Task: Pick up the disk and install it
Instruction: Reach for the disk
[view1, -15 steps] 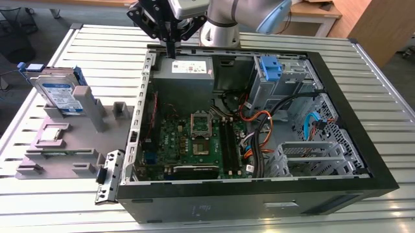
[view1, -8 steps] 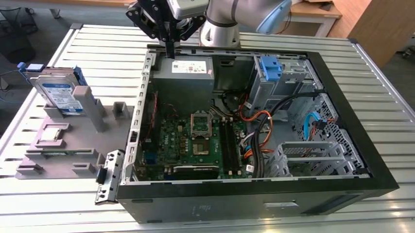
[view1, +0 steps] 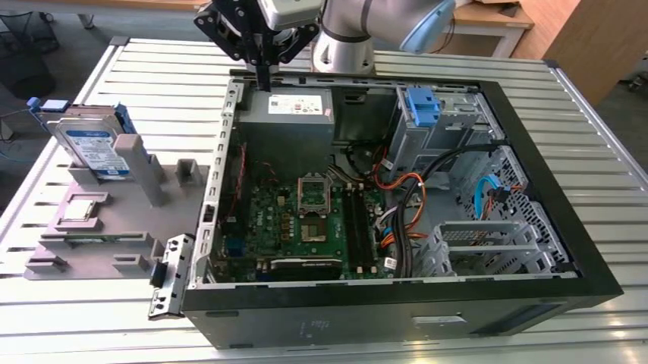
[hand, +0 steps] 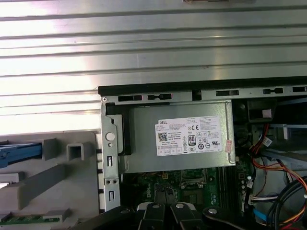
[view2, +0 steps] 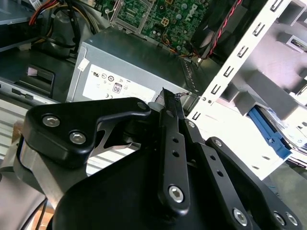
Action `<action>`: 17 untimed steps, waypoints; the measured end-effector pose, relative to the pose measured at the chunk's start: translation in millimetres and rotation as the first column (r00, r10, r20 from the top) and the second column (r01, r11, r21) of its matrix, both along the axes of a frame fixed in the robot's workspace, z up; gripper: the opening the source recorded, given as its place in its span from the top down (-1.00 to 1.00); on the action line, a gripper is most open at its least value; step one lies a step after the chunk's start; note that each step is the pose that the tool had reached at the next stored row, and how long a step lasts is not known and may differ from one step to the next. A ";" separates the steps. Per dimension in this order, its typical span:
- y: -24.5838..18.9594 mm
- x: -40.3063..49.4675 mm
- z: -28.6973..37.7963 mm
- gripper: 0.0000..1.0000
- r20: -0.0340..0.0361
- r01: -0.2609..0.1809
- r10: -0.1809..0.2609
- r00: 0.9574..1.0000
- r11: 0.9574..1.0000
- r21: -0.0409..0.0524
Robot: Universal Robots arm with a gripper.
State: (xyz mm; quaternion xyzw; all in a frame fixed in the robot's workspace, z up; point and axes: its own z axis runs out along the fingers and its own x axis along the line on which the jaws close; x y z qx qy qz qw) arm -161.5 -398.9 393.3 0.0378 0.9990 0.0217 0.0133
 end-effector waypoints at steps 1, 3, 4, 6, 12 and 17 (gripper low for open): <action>0.0 -0.3 0.0 0.79 0.000 0.000 0.000 1.000 1.000 0.000; 0.0 -0.6 0.0 0.79 0.000 0.000 0.000 1.000 1.000 0.000; 0.0 -0.7 0.0 0.79 0.000 0.000 0.000 1.000 1.000 0.000; 0.0 -0.9 0.0 0.79 0.000 0.000 0.000 1.000 1.000 0.000; 0.0 -2.3 0.0 0.79 0.000 0.000 0.000 1.000 1.000 0.000; 0.0 -3.8 0.0 0.79 0.000 0.000 0.000 1.000 1.000 0.000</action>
